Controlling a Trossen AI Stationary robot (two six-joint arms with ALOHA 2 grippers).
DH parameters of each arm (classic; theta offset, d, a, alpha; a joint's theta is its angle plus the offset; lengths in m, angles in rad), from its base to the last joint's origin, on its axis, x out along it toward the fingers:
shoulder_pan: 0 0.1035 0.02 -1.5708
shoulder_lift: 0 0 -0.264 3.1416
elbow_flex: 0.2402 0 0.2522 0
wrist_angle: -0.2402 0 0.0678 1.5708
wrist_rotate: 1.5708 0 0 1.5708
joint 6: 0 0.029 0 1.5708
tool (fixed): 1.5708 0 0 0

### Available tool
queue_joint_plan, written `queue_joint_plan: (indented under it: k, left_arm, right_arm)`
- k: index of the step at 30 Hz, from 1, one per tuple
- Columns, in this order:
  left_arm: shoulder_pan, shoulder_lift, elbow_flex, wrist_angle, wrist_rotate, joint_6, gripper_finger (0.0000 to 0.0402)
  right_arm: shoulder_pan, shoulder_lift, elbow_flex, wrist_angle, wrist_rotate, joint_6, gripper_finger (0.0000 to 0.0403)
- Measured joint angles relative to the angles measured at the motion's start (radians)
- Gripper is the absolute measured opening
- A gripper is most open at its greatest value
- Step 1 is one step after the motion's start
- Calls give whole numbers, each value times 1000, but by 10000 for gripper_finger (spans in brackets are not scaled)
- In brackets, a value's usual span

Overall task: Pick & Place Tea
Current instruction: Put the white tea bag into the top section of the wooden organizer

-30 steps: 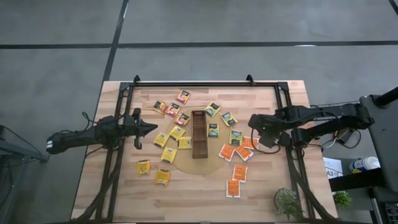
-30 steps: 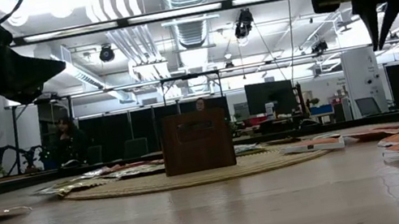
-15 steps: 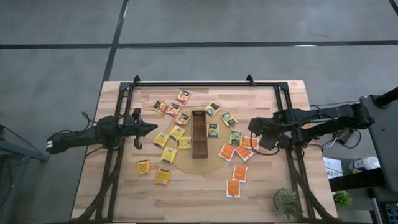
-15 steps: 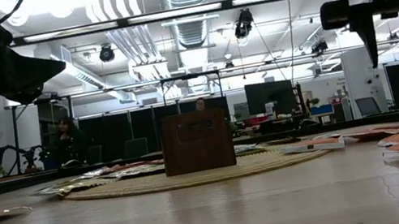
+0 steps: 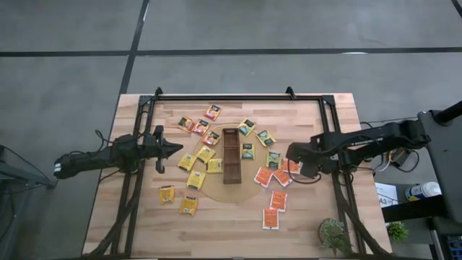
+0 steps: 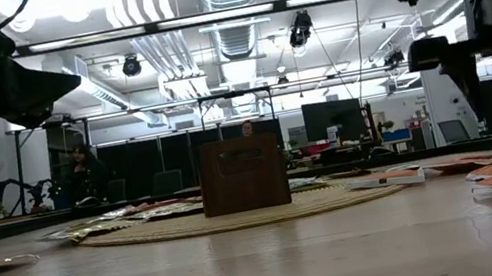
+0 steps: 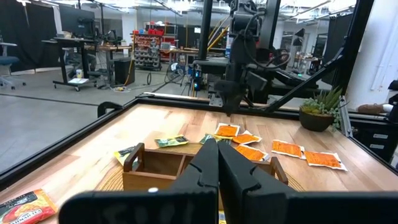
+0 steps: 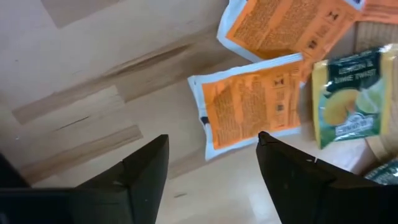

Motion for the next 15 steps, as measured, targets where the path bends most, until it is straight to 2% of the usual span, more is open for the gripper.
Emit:
queue_joint_plan:
  k: [11,15]
  left_arm:
    - [0,0,0,6,0,0,0]
    - [0,0,-1,7,0,0,0]
  right_arm:
    - [0,79,-60,111,5,-4,231]
    - [-1,110,-85,162,60,-3,228]
